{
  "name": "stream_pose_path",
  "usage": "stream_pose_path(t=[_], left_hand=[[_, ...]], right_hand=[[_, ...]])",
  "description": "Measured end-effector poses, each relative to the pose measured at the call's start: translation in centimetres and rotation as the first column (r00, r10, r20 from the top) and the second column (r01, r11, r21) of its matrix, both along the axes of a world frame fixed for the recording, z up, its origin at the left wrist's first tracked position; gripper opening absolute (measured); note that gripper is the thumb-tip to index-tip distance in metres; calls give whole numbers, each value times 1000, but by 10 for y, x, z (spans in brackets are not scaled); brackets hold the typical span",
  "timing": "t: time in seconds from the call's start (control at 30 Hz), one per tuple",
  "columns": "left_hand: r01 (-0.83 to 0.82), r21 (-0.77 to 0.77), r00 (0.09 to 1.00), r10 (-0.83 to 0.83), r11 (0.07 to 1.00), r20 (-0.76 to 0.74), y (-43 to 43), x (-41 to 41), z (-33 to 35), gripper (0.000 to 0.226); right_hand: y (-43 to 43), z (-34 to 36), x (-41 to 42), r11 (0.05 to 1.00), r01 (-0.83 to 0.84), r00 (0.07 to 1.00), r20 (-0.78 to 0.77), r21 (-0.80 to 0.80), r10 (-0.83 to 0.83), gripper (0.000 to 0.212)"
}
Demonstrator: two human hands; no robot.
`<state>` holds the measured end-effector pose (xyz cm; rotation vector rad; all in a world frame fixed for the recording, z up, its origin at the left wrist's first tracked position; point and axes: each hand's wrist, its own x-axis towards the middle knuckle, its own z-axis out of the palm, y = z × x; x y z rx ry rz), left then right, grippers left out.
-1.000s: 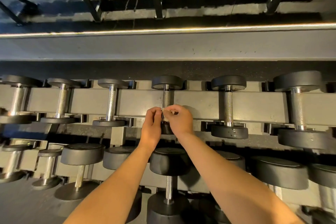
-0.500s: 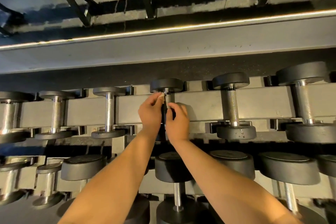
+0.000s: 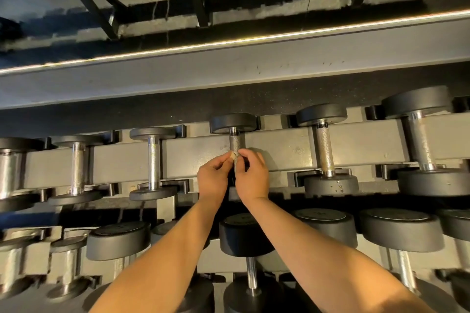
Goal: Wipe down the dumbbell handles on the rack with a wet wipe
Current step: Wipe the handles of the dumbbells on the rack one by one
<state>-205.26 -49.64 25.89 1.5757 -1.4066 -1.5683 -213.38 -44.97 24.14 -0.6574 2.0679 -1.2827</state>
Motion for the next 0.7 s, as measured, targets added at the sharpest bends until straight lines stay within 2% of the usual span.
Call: stream_pose_path(t=[0.17,0.27,0.5,0.7], left_hand=[[-97,-49,994,94,994,-48,-23,-23,8,21],[-63,-81,998,60,995,-37,-30,-33,7,21],[-12,43,1000,12,999,-15,8,-2,-1,19],[59,88,995,-66,994,78,15,8,8,17]], right_hand=[[0,-1,0,1000,7,1000,-4,-10,-7,19],[1,-2,-4,999,27,1000,-1,-17,-27,20],[4,-1,-9,998,57,994,98,-25,-55,22],[10,9,-12,1000,3,980,201,0,-2,27]])
